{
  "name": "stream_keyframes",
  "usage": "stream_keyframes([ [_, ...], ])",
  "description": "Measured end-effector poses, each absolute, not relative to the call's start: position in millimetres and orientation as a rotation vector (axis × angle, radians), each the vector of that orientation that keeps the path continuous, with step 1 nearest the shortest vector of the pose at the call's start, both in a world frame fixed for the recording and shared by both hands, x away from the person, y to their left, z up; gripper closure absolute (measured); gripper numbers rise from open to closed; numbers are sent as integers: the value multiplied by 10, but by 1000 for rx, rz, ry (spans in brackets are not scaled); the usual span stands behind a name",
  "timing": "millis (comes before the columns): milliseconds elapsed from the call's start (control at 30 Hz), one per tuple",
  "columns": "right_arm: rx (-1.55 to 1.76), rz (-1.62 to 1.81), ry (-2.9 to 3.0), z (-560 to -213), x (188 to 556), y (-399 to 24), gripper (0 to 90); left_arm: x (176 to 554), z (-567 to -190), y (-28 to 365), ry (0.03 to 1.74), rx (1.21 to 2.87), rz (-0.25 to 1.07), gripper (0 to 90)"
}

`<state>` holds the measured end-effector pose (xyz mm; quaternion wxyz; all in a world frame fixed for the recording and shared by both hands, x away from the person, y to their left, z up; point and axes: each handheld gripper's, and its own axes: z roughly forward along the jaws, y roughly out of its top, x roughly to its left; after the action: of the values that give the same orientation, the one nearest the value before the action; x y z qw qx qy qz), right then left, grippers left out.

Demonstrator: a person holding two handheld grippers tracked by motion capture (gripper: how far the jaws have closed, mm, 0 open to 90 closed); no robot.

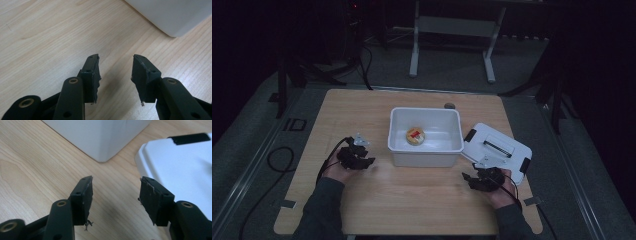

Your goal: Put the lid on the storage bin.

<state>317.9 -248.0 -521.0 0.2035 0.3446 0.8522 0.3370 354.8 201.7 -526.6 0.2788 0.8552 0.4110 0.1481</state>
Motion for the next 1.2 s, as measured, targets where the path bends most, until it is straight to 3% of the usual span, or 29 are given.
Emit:
stream_keyframes([
  [400, 933, 893, 2363, -5020, 3255, -2633, 502, 3463, -5300, 2061, 1100, 2231, 464, 572],
  [1200, 938, 767, 2332, -4761, 3509, -3015, 474, 3488, -5464, 2034, 1058, 2197, 469, 554],
])
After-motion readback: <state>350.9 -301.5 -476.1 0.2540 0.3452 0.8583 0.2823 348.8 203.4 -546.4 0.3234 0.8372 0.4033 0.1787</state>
